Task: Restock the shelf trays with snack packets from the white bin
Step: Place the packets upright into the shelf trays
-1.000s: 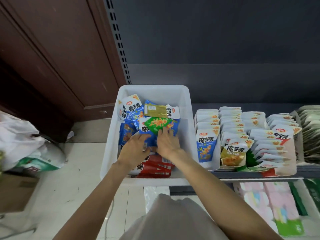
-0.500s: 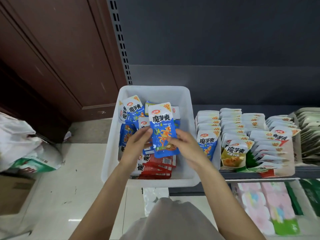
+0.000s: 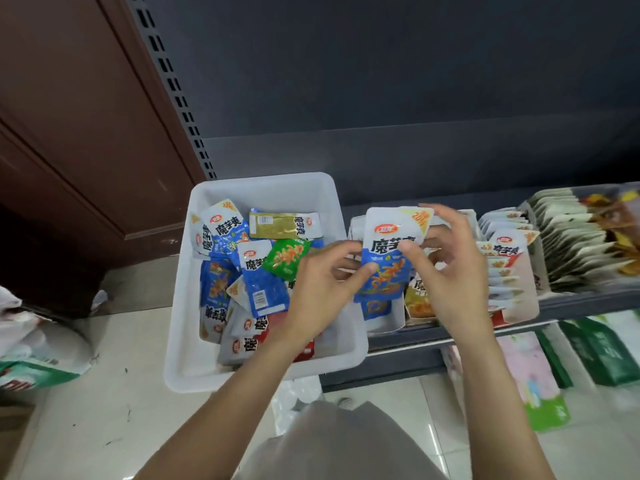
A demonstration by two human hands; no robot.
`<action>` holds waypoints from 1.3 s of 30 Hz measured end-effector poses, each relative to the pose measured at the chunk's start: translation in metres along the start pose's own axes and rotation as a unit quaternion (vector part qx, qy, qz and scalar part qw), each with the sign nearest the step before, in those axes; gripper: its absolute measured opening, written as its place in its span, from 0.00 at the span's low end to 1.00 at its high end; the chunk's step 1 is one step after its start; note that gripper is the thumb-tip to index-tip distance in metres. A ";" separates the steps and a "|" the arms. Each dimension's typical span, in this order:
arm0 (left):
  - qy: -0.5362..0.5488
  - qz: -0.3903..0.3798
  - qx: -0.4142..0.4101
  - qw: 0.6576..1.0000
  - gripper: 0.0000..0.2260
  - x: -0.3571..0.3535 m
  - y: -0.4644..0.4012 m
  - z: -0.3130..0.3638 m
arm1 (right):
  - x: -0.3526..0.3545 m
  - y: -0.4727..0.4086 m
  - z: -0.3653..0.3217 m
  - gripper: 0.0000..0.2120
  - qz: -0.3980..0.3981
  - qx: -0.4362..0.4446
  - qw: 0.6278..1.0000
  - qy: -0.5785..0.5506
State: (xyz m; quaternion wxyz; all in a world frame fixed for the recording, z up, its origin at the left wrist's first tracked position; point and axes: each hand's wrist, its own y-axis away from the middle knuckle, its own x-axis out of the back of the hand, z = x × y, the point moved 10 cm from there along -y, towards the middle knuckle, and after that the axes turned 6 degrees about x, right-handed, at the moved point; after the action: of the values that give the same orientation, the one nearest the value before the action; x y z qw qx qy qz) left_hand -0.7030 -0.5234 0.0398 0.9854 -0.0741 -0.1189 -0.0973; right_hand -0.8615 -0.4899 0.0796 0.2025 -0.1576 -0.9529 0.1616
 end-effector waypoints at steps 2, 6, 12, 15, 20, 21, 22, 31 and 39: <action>-0.014 -0.013 0.010 1.000 0.08 -0.015 -0.006 -0.005 | 0.006 0.003 0.011 0.25 0.014 -0.003 0.999 0.029; -0.055 -0.051 0.034 0.997 0.10 -0.033 -0.009 -0.030 | -0.003 0.013 0.036 0.25 -0.003 -0.002 0.996 0.091; -0.216 -0.022 -0.016 0.976 0.05 -0.033 -0.018 -0.049 | -0.027 0.023 0.066 0.15 -0.082 0.066 0.945 0.308; -0.254 -0.016 -0.049 0.966 0.06 -0.035 -0.019 -0.047 | -0.031 0.021 0.058 0.10 -0.055 0.120 0.892 0.432; -0.299 0.046 -0.103 0.947 0.07 -0.020 -0.023 -0.035 | -0.036 0.013 0.052 0.18 -0.031 0.112 0.888 0.446; -0.287 0.081 -0.122 0.947 0.07 -0.008 -0.021 -0.029 | -0.038 0.012 0.047 0.18 -0.028 0.118 0.897 0.426; -0.272 0.114 -0.133 0.946 0.08 0.006 -0.017 -0.024 | -0.041 0.011 0.040 0.17 -0.027 0.130 0.908 0.397; -0.341 0.067 0.175 0.921 0.19 0.111 0.003 -0.150 | -0.204 0.032 0.047 0.14 -0.388 0.072 0.886 0.244; -0.215 0.012 0.371 0.903 0.22 0.112 0.013 -0.197 | -0.282 0.073 0.094 0.35 -0.524 0.020 0.790 0.317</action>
State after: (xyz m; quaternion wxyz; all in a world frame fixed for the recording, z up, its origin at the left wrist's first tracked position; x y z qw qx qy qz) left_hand -0.5498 -0.5636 -0.1227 0.8932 0.2758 -0.3547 -0.0158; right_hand -0.6407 -0.5497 -0.1230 0.5500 0.3280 -0.7680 -0.0096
